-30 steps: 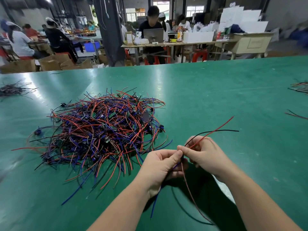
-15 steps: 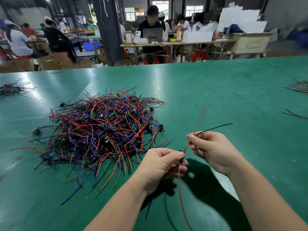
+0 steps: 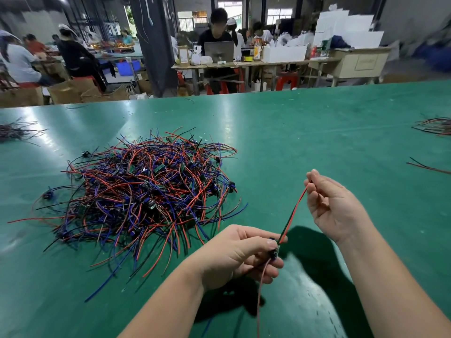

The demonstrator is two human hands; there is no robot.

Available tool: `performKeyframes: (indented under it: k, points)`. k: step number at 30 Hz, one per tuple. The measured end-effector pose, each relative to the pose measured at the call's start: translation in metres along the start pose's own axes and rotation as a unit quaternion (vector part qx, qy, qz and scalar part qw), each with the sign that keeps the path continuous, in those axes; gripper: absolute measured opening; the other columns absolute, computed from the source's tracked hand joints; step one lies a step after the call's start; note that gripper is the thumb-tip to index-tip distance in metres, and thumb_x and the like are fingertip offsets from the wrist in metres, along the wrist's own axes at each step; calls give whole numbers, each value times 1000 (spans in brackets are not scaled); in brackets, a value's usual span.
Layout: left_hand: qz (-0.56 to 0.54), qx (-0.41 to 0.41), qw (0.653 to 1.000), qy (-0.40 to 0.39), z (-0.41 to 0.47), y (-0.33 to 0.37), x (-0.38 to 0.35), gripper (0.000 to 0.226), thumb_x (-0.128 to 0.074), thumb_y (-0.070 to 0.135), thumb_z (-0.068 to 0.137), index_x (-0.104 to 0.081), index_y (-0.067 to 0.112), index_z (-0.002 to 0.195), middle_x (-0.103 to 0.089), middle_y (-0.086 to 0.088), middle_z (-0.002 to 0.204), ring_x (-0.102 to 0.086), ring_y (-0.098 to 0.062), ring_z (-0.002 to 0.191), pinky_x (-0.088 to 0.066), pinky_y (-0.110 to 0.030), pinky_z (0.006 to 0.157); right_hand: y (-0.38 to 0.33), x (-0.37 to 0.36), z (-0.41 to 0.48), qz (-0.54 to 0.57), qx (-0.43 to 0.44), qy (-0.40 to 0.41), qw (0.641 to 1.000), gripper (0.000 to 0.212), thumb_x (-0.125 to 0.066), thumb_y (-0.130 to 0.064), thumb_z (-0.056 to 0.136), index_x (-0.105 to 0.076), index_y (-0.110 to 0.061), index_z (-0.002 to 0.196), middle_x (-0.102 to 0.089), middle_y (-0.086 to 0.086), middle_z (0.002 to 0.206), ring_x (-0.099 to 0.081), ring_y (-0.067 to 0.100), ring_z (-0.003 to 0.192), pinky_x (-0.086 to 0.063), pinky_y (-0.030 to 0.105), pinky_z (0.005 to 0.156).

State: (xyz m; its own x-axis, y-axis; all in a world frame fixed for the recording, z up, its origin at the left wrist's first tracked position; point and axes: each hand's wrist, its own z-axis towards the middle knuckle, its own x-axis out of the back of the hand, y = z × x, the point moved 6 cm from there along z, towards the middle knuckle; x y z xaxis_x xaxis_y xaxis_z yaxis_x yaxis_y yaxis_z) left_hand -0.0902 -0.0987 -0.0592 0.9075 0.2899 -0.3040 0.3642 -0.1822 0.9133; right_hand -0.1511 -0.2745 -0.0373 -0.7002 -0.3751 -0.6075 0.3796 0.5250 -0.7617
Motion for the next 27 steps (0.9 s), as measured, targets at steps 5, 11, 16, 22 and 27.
performKeyframes:
  k: [5, 11, 16, 22, 27]
  points:
    - [-45, -58, 997, 13, 1, 9, 5, 14, -63, 17, 77, -75, 18, 85, -74, -12, 82, -72, -21, 75, -57, -30, 71, 11, -9, 0, -30, -11, -50, 998, 13, -50, -9, 95, -59, -8, 104, -65, 12, 84, -68, 21, 64, -53, 20, 52]
    - [-155, -217, 954, 140, -1, 31, 28, 48, -93, 52, 33, -70, 29, 68, -74, -4, 85, -71, -13, 79, -53, -20, 70, 53, -32, -26, -291, -86, -255, 918, 24, -73, 0, 68, -71, -3, 91, -65, 11, 73, -60, 13, 56, -47, 19, 53]
    - [-44, -347, 895, 278, -11, 37, 36, 26, -87, 28, 61, -66, 20, 74, -70, -6, 75, -63, -11, 69, -48, -21, 67, 69, -50, -40, -127, -121, -293, 940, 50, -96, -30, 36, -76, -11, 78, -67, 5, 68, -61, 9, 56, -51, 17, 55]
    - [188, -410, 829, 330, -22, 42, 21, 31, -81, 41, 60, -64, 25, 80, -63, 11, 73, -54, -6, 66, -44, -20, 65, 67, -52, -37, -10, -126, -194, 973, 11, -66, -14, 65, -76, -9, 63, -63, 4, 57, -54, 6, 42, -44, 14, 38]
    - [303, -385, 830, 268, -19, 40, 7, 28, -70, 12, 71, -73, 30, 92, -73, 14, 84, -66, -6, 78, -49, -18, 73, 48, -43, -26, -14, -90, -172, 981, 13, -67, -8, 63, -63, -6, 75, -55, 4, 58, -52, 9, 45, -44, 17, 43]
